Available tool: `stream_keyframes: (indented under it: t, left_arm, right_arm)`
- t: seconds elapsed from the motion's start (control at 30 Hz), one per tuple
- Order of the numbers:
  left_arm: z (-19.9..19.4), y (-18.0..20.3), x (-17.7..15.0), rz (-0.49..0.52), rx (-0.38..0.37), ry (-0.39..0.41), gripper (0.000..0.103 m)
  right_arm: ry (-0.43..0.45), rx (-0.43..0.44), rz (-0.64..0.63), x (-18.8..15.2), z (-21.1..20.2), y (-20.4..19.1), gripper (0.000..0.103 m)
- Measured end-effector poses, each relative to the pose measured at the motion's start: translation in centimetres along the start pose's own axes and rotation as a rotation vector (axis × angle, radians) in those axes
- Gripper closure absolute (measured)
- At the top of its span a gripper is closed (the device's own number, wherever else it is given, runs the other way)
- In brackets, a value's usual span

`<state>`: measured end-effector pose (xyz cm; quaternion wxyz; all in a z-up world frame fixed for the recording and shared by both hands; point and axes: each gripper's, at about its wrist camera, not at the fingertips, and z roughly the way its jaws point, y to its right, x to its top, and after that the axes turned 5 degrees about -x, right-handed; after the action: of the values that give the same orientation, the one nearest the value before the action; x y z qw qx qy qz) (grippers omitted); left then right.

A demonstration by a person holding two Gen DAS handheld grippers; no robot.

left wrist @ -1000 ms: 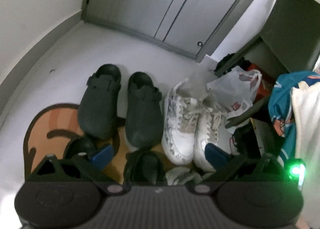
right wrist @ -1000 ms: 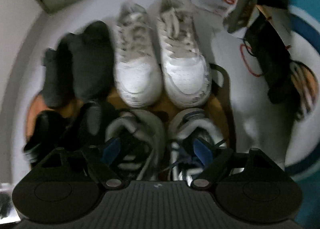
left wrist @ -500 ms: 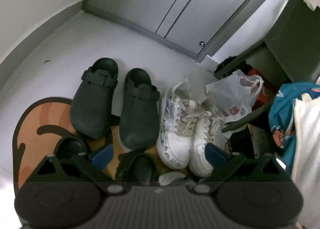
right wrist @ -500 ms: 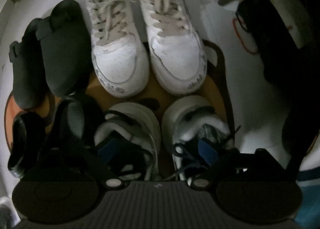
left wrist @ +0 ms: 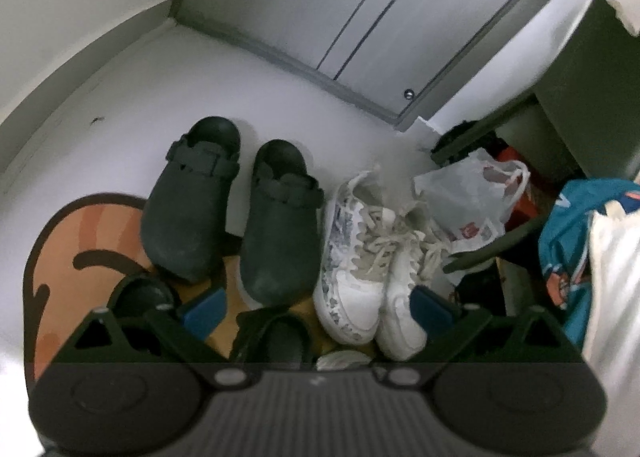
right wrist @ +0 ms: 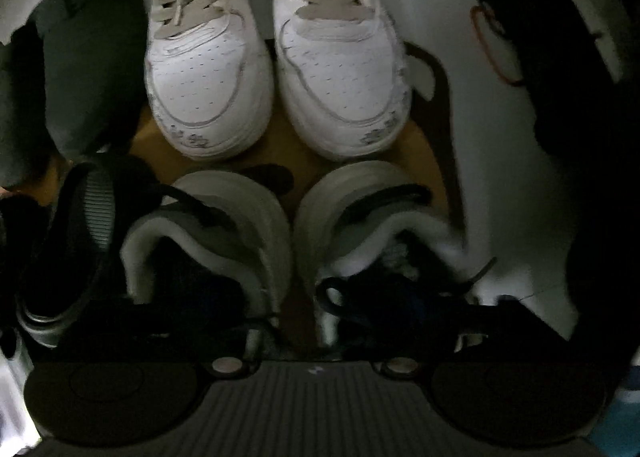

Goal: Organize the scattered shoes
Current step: 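Move the right tool down toward the grey-and-white laced sneakers, then close the right tool on the heels of both grey-and-white sneakers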

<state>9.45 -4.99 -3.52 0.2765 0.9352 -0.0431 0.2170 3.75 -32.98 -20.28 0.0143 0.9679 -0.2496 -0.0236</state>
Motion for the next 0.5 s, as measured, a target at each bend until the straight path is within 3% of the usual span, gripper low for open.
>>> stream_keyframes:
  t: [0.5]
  left_arm:
    - [0.42,0.68,-0.47,0.044,0.007,-0.026,0.008]
  right_arm:
    - [0.067,0.005,-0.074,-0.69,0.86,-0.95,0.05]
